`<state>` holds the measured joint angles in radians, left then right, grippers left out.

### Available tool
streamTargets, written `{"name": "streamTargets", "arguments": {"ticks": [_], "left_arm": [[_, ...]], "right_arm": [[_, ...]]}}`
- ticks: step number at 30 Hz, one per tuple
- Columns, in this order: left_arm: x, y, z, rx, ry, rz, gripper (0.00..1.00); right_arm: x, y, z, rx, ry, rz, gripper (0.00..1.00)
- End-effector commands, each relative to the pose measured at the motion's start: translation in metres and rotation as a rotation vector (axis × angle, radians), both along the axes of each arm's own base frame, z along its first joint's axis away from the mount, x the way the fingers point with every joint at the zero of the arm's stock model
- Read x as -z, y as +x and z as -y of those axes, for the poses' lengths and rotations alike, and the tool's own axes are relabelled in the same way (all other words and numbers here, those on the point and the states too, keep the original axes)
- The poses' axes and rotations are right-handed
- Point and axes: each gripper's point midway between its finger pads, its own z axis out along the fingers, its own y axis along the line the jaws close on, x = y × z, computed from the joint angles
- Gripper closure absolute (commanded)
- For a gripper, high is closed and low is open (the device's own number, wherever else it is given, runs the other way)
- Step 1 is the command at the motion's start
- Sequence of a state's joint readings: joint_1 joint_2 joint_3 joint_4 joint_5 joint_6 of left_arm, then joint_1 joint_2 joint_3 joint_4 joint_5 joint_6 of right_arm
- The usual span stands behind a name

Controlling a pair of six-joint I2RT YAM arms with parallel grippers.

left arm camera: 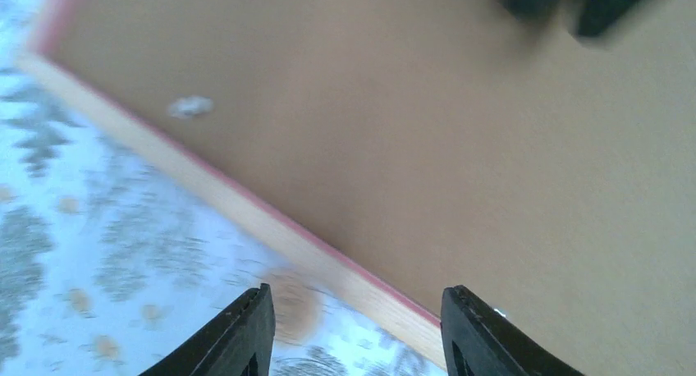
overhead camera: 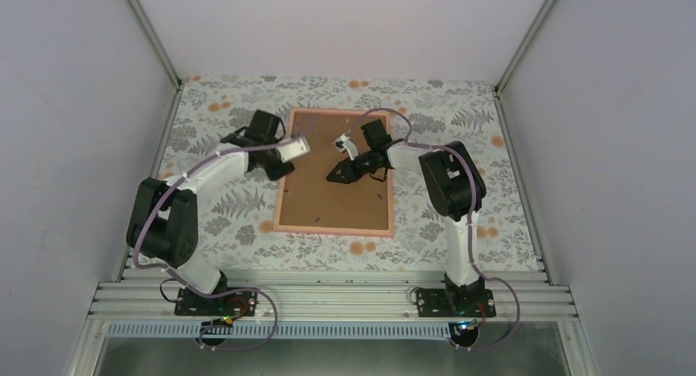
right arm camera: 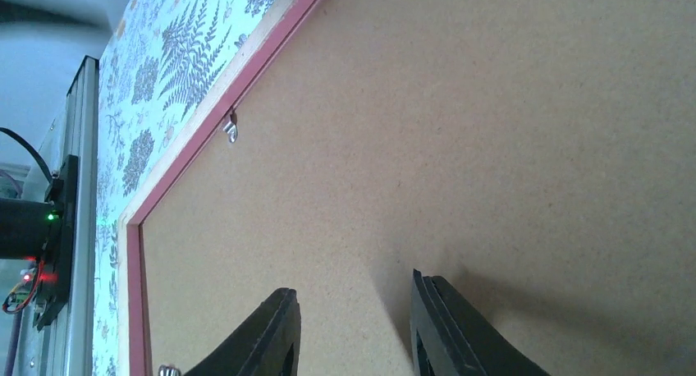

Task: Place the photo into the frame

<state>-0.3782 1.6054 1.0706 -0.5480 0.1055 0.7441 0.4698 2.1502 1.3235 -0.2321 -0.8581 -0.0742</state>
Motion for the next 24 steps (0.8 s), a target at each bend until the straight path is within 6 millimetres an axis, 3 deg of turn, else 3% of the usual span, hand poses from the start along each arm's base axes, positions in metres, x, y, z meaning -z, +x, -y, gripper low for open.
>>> {"name": "streamTargets", "arguments": {"ticks": [1,7,11,16,24], "left_arm": [[-0.043,0.056,0.000,-0.216,-0.253,0.037,0.46],[-0.052,0.120,-0.006,-0.363,-0.348,0.078,0.36],[-0.041,0.149,-0.004,-0.410,-0.357,0.083,0.34],[-0.015,0.170,-0.002,-0.446,-0.346,0.048,0.33],[0.008,0.185,0.007,-0.464,-0.359,0.000,0.31]], "right_arm": [[0.029,-0.022,0.025,0.032,-0.135,-0.116,0.64],[-0.010,0.012,0.011,0.047,-0.095,0.000,0.62],[-0.024,0.042,0.002,0.090,-0.090,0.066,0.61],[-0.030,0.076,-0.013,0.141,-0.055,0.088,0.60],[-0.022,0.115,-0.029,0.205,-0.021,0.102,0.60]]}}
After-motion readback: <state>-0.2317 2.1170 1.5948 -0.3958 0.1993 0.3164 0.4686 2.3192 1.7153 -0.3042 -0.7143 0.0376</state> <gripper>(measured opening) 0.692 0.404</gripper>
